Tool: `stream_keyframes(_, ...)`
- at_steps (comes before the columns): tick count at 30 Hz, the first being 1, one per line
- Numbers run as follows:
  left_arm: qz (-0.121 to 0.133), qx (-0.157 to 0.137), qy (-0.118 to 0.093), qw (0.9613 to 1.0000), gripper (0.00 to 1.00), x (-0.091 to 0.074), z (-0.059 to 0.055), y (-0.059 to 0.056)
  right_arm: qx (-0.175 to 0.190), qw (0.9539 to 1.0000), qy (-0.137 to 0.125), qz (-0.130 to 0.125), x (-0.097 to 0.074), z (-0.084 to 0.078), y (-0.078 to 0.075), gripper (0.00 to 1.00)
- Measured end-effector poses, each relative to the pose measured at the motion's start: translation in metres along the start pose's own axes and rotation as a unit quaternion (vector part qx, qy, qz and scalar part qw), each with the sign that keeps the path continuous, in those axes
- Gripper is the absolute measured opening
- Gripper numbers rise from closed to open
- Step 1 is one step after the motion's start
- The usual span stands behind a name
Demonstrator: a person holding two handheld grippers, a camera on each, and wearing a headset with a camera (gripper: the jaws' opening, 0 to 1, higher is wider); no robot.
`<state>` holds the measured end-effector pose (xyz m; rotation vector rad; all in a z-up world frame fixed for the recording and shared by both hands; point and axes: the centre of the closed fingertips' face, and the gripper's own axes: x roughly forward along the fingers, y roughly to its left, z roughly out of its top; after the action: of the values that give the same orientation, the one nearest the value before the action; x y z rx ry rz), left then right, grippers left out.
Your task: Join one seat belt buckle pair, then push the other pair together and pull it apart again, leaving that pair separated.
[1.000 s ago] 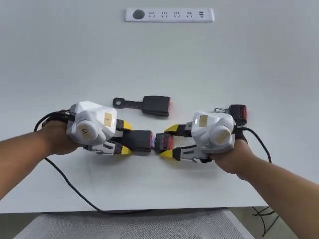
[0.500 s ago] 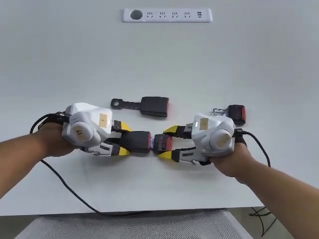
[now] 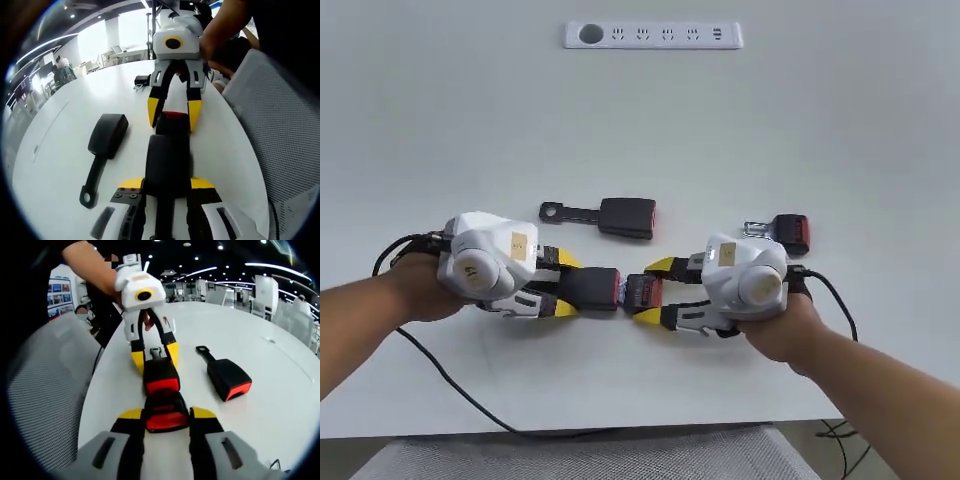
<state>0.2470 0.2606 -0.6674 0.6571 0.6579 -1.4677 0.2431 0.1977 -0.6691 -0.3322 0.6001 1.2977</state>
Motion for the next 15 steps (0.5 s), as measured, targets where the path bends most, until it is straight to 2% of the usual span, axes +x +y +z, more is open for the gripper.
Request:
stream_keyframes(9,-0.002,0.001,-0.001,1.0000,0.32,0.0004,0.0003,0.0009,0.002,1.0000,-0.002,-0.002,-0.0003,0.0002,0.0002,0.33)
stream_keyframes(15,-0.001,0.000,0.000,1.0000,0.33,0.0007,0.0015,0.0010,-0.003,1.0000,0.007,-0.003,0.0006,0.0006,0.0008,0.34)
